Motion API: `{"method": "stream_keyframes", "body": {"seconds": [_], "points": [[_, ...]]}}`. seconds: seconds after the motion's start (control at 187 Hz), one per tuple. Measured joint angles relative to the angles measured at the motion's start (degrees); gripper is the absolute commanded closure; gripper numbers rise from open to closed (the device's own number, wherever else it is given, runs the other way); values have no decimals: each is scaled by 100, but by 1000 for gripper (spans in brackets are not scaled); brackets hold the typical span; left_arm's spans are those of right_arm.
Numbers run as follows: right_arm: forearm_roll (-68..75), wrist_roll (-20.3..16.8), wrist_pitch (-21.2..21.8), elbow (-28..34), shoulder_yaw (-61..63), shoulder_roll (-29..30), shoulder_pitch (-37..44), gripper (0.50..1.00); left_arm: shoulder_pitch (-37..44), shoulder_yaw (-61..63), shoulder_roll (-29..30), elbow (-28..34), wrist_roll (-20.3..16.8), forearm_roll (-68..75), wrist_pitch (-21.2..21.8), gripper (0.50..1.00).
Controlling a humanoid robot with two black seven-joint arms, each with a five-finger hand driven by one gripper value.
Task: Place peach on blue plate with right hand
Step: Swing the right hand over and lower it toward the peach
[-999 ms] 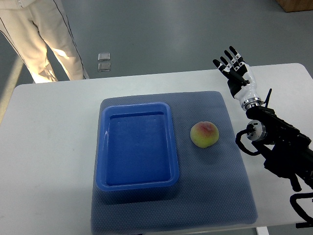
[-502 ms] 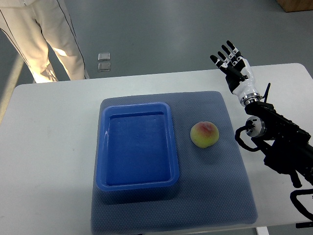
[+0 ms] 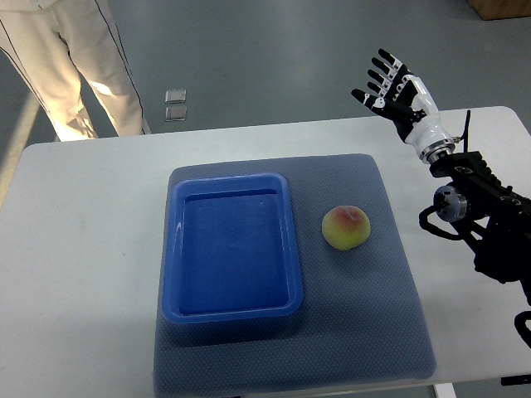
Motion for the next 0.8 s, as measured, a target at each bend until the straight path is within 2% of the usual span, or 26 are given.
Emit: {"method": "stream_keyframes", "body": {"seconds": [0.155, 0.561, 0.802], "points": [[-735, -6, 76, 219, -160, -114, 1, 570, 2, 0, 0, 0, 0, 0, 0, 500], [-3400, -24, 501, 489, -1615, -1171, 786, 570, -5, -1, 0, 0, 1, 2, 0, 500], [-4917, -13, 1195, 1354, -2347, -1830, 1503, 570, -8, -1, 0, 0, 2, 2, 0, 500]]}}
